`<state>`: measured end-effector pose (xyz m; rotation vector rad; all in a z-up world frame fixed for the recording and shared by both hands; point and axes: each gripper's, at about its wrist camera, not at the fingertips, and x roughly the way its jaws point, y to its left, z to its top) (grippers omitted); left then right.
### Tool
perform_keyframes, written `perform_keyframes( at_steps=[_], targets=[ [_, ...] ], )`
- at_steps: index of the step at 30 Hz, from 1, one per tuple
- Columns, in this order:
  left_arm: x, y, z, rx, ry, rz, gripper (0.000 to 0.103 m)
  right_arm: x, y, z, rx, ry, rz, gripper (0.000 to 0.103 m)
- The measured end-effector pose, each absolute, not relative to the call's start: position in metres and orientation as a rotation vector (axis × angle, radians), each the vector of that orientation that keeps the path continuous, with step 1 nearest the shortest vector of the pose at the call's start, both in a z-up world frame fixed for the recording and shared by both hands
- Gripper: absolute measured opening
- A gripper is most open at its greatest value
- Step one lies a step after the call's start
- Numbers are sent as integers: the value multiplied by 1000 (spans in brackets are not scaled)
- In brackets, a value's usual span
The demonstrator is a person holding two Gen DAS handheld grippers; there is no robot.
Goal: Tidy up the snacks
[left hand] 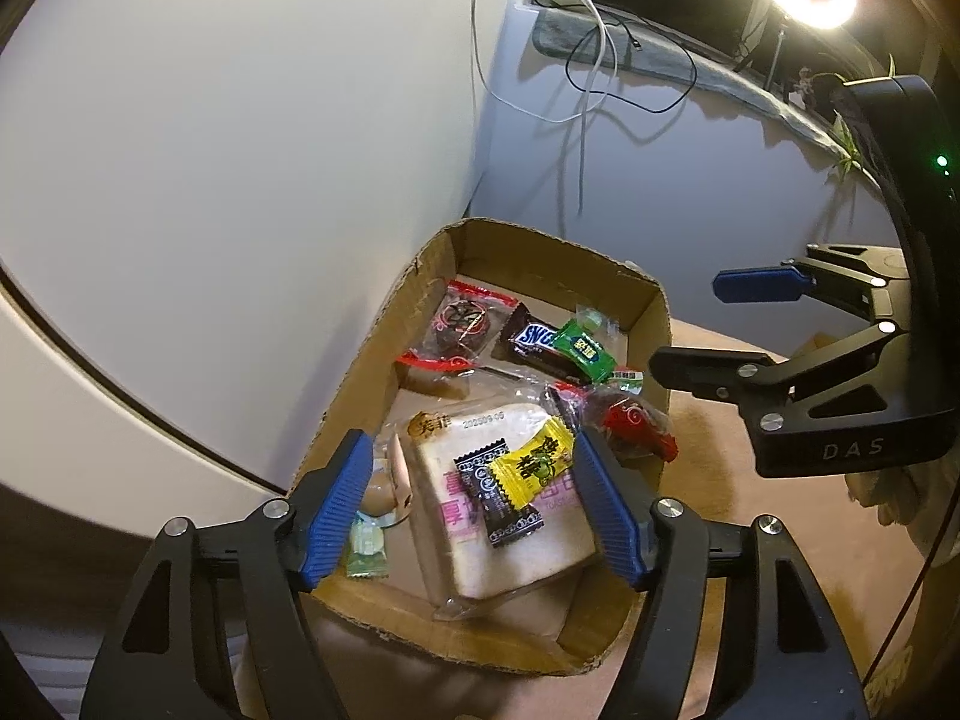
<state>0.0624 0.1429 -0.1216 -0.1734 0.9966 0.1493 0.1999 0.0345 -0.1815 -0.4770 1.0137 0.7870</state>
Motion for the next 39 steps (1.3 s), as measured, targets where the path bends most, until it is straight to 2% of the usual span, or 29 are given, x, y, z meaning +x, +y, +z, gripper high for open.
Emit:
perform_keyframes(
  at_steps=[23,39],
  targets=[
    [39,137,-101,-186,929,224,69,168,-2,-166,-294,972,682,80],
    [26,133,-85,-174,880,293,70,148,-9,-156,-337,933,655,80]
  ],
)
